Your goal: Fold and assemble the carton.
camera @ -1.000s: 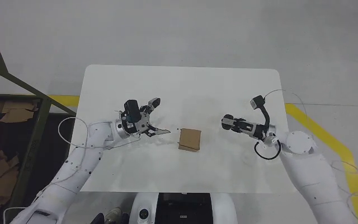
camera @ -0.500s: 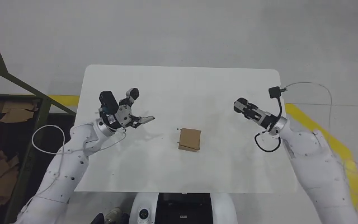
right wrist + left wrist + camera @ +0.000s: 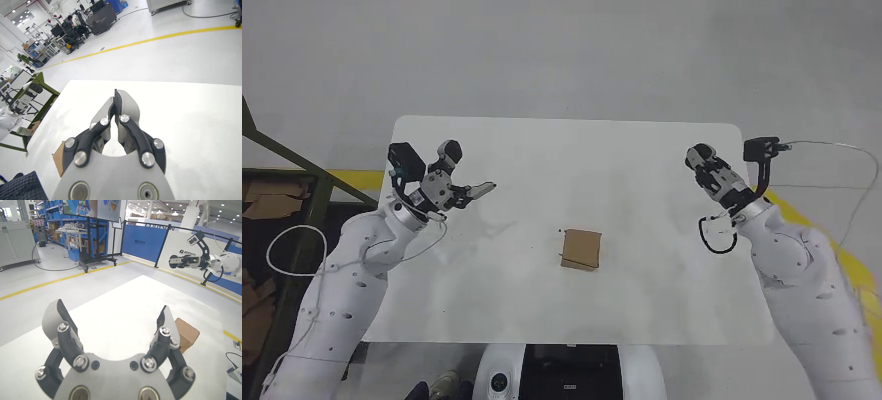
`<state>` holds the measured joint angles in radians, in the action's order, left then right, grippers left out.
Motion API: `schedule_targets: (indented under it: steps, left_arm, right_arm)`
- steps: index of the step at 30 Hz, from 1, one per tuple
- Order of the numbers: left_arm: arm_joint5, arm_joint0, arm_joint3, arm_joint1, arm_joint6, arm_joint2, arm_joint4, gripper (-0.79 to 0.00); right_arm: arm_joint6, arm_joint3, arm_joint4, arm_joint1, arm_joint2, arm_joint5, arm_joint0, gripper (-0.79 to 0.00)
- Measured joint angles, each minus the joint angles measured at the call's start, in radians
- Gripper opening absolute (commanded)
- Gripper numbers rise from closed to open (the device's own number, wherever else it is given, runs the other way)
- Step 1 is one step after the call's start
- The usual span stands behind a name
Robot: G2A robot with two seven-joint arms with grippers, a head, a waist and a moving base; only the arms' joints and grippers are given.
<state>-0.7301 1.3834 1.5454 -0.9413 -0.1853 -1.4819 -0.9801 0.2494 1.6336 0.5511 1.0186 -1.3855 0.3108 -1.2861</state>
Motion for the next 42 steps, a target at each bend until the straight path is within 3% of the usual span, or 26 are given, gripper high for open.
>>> schedule_targets:
  steps: [1, 3, 4, 5, 6, 7, 13, 19, 24, 42]
  left_arm:
    - [-0.001, -0.006, -0.003, 0.0, 0.013, -0.004, 0.01, 0.0]
    - [-0.002, -0.015, -0.008, 0.0, 0.027, -0.009, 0.021, 0.0]
    - [-0.003, -0.021, -0.01, 0.0, 0.034, -0.011, 0.027, 0.0]
    - [-0.005, -0.025, -0.012, 0.0, 0.037, -0.012, 0.03, 0.0]
    - [-0.006, -0.027, -0.013, -0.001, 0.039, -0.012, 0.032, 0.0]
    - [-0.007, -0.028, -0.013, -0.001, 0.039, -0.012, 0.032, -0.001]
    - [-0.006, -0.027, -0.013, -0.001, 0.039, -0.012, 0.032, -0.001]
    - [-0.006, -0.027, -0.013, -0.001, 0.039, -0.012, 0.032, -0.001]
    - [-0.006, -0.027, -0.013, -0.001, 0.039, -0.012, 0.032, -0.001]
    - [-0.006, -0.027, -0.013, -0.001, 0.039, -0.012, 0.032, 0.0]
  right_arm:
    - [-0.004, 0.002, 0.009, 0.001, -0.001, -0.008, 0.001, -0.748]
    - [-0.007, 0.003, 0.018, 0.002, -0.003, -0.016, 0.003, -0.483]
    - [-0.004, 0.002, 0.019, 0.002, -0.004, -0.019, 0.005, -0.32]
    - [-0.001, 0.0, 0.018, 0.003, -0.004, -0.02, 0.007, 0.0]
    - [0.002, -0.001, 0.015, 0.003, -0.004, -0.021, 0.008, 0.0]
    - [0.004, -0.002, 0.012, 0.004, -0.004, -0.021, 0.009, -0.657]
    - [0.004, -0.002, 0.011, 0.004, -0.004, -0.021, 0.009, -0.28]
    - [0.004, -0.002, 0.011, 0.004, -0.004, -0.021, 0.009, -0.052]
    - [0.004, -0.002, 0.011, 0.004, -0.004, -0.021, 0.009, 0.0]
    - [0.004, -0.002, 0.011, 0.004, -0.004, -0.021, 0.009, 0.0]
